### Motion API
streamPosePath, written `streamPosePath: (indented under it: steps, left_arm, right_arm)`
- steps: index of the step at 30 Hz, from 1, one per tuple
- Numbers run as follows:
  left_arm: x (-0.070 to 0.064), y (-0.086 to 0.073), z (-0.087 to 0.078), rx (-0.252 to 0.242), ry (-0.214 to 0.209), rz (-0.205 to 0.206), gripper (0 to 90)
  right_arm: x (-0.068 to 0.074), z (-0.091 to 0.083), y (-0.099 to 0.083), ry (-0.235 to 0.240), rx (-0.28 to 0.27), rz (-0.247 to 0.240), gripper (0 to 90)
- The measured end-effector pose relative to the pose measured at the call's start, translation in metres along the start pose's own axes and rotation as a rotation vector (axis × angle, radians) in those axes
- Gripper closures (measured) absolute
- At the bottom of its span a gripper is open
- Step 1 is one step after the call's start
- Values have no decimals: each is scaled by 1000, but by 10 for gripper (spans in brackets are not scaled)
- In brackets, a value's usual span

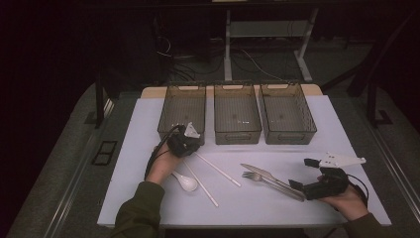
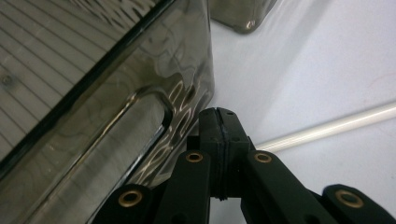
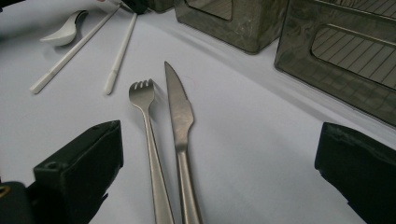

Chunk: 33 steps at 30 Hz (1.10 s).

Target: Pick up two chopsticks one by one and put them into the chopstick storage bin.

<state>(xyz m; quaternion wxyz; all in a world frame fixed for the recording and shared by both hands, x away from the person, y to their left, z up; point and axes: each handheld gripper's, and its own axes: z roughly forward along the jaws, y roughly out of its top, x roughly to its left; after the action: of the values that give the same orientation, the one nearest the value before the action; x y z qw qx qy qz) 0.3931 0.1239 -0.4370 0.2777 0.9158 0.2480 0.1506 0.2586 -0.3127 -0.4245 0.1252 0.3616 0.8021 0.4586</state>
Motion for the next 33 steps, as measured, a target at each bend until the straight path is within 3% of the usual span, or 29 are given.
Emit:
streamPosePath:
  steps: [3, 4, 5, 8, 19, 33]
  left_arm:
    - [1, -3, -4, 21, -11, -28, 887]
    - [3, -3, -5, 29, -11, -11, 887]
    - [1, -4, -6, 33, -12, -30, 888]
    - [2, -6, -8, 44, -12, -35, 888]
    - [18, -26, -21, 70, 56, -66, 887]
    - [18, -36, -33, 111, 51, -89, 888]
  right_arm:
    - [0, -1, 0, -2, -1, -2, 10]
    - [0, -1, 0, -1, -2, -2, 10]
    - [0, -1, 0, -1, -1, -2, 10]
    - [0, -1, -1, -1, -1, -4, 9]
    - [0, -1, 0, 0, 1, -3, 10]
    - [0, -1, -1, 1, 2, -4, 9]
